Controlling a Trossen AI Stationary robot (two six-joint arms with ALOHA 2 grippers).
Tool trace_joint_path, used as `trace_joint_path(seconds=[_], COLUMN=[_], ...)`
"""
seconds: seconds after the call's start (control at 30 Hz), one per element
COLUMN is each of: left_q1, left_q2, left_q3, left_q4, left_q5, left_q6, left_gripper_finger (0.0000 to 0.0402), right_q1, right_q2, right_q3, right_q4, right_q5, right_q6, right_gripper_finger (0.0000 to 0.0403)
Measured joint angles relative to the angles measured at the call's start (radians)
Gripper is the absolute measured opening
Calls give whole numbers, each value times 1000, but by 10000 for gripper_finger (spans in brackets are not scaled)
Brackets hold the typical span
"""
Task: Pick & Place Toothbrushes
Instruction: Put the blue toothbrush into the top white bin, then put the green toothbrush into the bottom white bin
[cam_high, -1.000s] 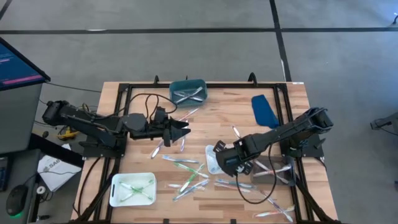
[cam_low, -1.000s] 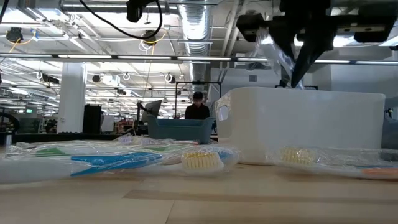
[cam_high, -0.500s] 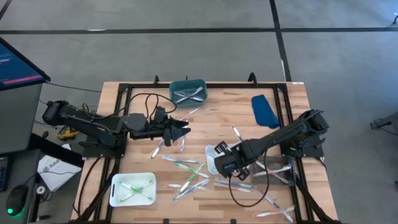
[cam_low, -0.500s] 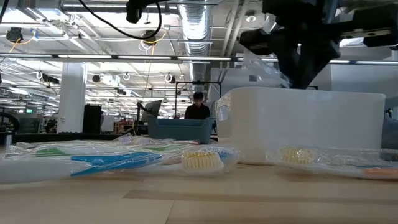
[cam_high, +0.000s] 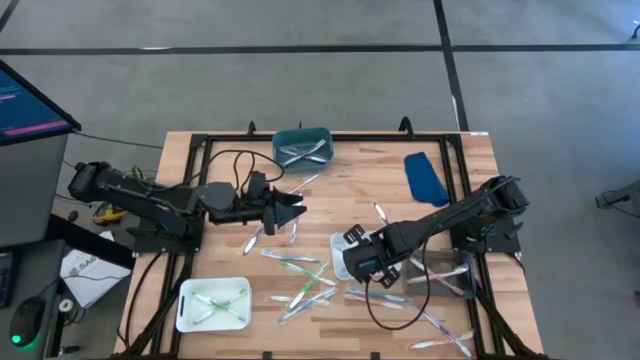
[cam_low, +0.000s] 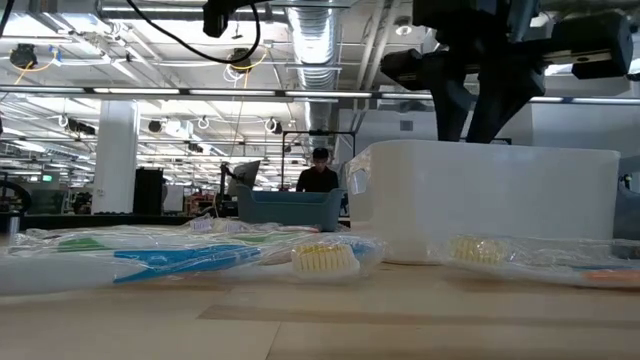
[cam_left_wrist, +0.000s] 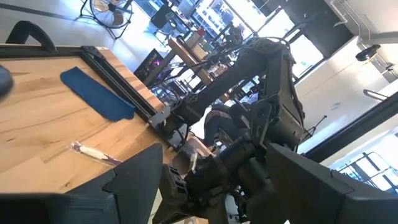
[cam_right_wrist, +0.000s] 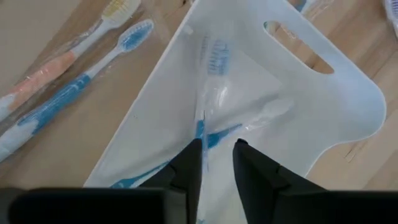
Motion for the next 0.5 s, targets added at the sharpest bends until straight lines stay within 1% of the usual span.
trace_joint_path(seconds=[0.3, 0.5], left_q1=[0, 0], left_q2=[0, 0], left_q3=[0, 0], left_q4=[0, 0], left_q5=[0, 1], left_q6=[0, 1], left_gripper_finger=[282, 282], right_q1=[0, 0], right_q2=[-2, -6], right_q3=[0, 19], right_q4=[-8, -25], right_q5=[1, 1], right_q6=[58, 104], right_gripper_finger=[134, 156])
